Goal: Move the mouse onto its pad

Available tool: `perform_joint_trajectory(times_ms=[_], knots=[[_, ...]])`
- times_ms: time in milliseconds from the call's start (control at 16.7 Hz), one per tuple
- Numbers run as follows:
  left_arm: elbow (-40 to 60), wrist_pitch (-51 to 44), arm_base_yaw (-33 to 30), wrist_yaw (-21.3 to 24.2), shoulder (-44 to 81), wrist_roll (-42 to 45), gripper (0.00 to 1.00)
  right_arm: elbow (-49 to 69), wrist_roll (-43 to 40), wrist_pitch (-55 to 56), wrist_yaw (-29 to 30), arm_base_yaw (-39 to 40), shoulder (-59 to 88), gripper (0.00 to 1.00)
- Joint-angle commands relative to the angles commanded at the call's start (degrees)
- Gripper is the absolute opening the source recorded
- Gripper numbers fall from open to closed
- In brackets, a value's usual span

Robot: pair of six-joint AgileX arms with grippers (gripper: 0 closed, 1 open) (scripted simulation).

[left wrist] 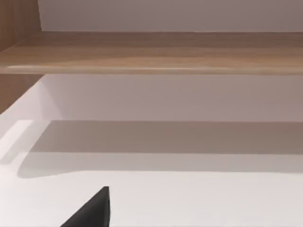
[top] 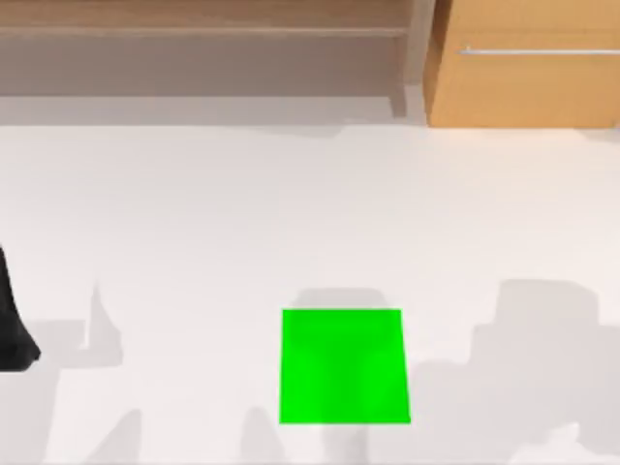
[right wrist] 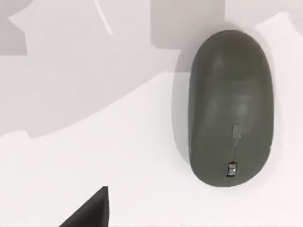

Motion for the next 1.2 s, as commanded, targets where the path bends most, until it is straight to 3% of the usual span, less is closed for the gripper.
perform_joint_trajectory(times_ms=[660, 1200], knots=[[0.0, 0.0, 0.0, 0.0, 0.0, 0.0, 1.0, 3.7, -3.6, -1.6, 0.0, -0.8, 4.6, 1.0], [0.0, 0.0, 0.0, 0.0, 0.0, 0.0, 1.0, -7.6, -3.5, 18.8, 0.0, -1.0, 13.4, 1.0]])
